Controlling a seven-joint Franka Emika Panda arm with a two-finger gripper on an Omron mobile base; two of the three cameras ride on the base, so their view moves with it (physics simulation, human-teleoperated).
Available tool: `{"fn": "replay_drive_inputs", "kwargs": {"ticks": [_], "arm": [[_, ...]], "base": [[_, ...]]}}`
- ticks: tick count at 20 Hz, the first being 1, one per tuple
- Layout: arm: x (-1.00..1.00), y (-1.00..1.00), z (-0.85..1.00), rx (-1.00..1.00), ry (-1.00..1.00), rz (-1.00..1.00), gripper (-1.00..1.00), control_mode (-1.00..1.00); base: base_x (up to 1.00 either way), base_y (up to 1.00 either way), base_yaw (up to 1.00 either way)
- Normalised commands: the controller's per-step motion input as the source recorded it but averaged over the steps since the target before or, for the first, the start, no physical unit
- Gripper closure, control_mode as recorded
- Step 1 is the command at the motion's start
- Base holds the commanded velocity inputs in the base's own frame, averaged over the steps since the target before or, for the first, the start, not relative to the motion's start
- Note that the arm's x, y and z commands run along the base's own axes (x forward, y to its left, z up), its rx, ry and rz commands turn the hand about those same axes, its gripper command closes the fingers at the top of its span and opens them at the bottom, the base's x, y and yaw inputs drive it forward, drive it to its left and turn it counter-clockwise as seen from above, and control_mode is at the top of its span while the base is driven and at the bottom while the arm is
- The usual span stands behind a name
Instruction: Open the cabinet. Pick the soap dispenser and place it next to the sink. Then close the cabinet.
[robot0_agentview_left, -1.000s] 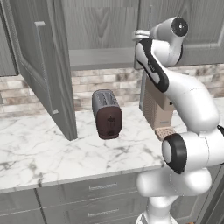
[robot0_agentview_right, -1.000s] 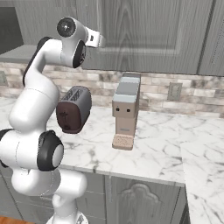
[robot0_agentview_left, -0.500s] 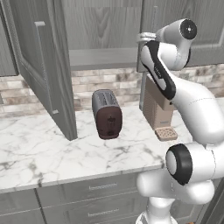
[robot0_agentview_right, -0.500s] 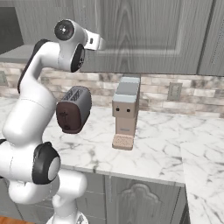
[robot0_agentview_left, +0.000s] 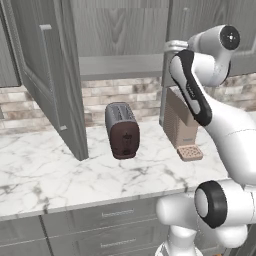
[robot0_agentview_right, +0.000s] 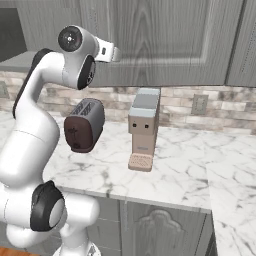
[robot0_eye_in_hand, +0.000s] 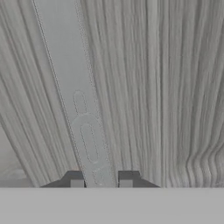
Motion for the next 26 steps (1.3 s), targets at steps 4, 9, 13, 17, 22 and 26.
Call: {"fn": "replay_drive_inputs", "kwargs": {"ticks": [4,9,13,17,22,26], "arm": [[-0.51,-0.36,0.00,0.01,0.00,0.00,1.00,-1.00],[-0.50,-0.40,0.00,0.02,0.00,0.00,1.00,-1.00],[-0.49,-0.42,0.00,0.01,0.03,0.00,1.00,-1.00],[-0.51,-0.43,0.00,0.01,0.03,0.01,1.00,-1.00],[-0.51,-0.47,0.00,0.02,0.02,0.01,1.00,-1.00],[-0.53,-0.52,0.00,0.03,0.01,0.02,1.00,-1.00]], "base": [[0.00,0.00,0.00],[0.00,0.00,0.00],[0.00,0.00,0.00],[0.00,0.00,0.00],[0.00,0.00,0.00],[0.00,0.00,0.00]]}}
